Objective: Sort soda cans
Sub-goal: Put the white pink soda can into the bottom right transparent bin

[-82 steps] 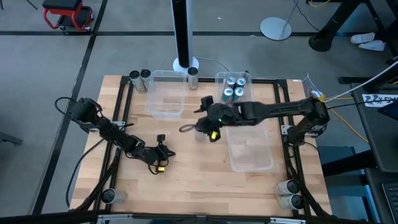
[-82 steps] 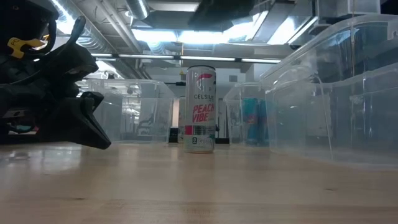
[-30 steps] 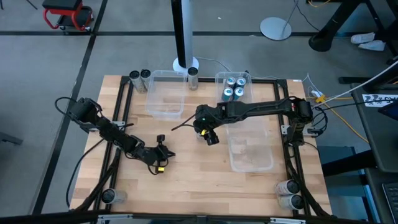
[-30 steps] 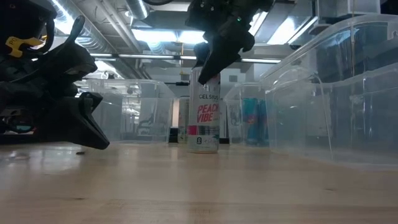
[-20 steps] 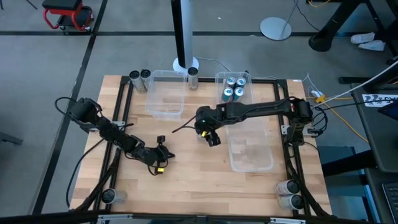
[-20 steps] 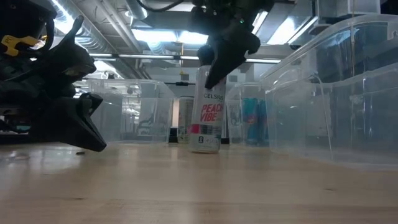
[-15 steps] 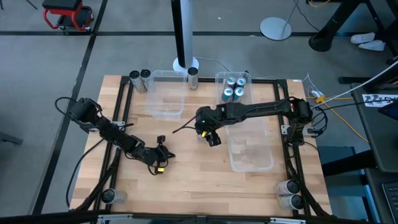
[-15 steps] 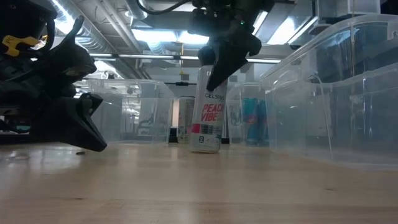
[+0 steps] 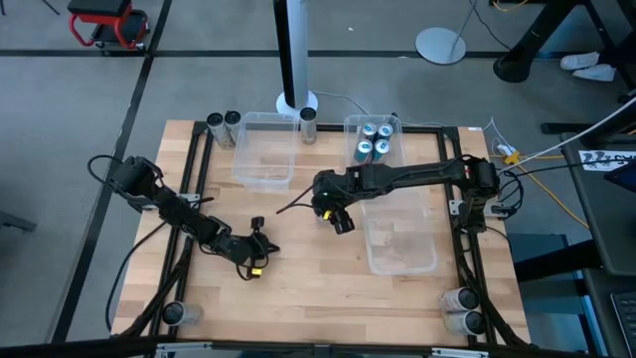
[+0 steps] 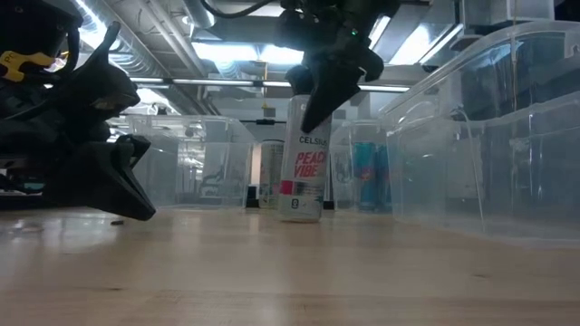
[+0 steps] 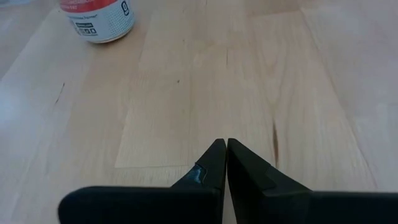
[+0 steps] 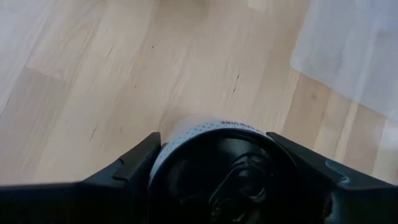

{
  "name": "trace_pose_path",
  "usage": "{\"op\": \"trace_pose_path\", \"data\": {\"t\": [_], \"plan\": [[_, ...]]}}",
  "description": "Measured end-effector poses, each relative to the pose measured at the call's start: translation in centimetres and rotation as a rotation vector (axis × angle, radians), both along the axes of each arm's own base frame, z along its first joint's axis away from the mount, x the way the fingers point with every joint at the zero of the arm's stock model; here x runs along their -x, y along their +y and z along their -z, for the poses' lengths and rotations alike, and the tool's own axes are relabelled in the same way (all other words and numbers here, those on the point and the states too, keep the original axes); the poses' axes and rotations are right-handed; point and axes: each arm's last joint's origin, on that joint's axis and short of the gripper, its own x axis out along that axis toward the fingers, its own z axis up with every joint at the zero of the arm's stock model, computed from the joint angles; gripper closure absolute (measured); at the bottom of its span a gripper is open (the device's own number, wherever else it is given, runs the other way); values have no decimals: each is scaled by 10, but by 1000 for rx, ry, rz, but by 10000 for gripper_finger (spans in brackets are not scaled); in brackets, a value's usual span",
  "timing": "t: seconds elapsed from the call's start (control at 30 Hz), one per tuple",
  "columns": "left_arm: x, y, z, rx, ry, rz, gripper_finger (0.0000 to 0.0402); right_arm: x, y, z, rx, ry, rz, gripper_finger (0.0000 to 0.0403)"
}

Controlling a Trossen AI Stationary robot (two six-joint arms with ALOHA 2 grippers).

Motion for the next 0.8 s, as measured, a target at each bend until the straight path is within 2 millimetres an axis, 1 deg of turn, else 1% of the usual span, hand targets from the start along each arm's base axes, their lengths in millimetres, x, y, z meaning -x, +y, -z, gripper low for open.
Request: {"op": "trace_pose_path", "data": {"t": [0.07, 0.13, 0.27, 0.47, 0.6, 0.7, 0.8], "plan": [[0, 0, 0, 0, 0, 0, 394, 3, 0, -3, 13, 1, 4, 155], [0, 0, 0, 0, 0, 0, 394, 7, 0, -11, 23, -3, 9, 155], [0, 0, 0, 0, 0, -1, 394, 14, 3, -46, 69, -76, 18, 155], [0, 0, 0, 0, 0, -1, 394, 23, 14, -91, 128, -110, 7, 155], [0, 0, 0, 1, 0, -2, 394, 37, 24, -125, 181, -100, 7, 155], [0, 0, 0, 1, 0, -2, 394, 48, 32, -145, 220, -86, 27, 155], [0, 0, 0, 1, 0, -2, 394, 65, 41, -162, 262, -56, 64, 155]]}}
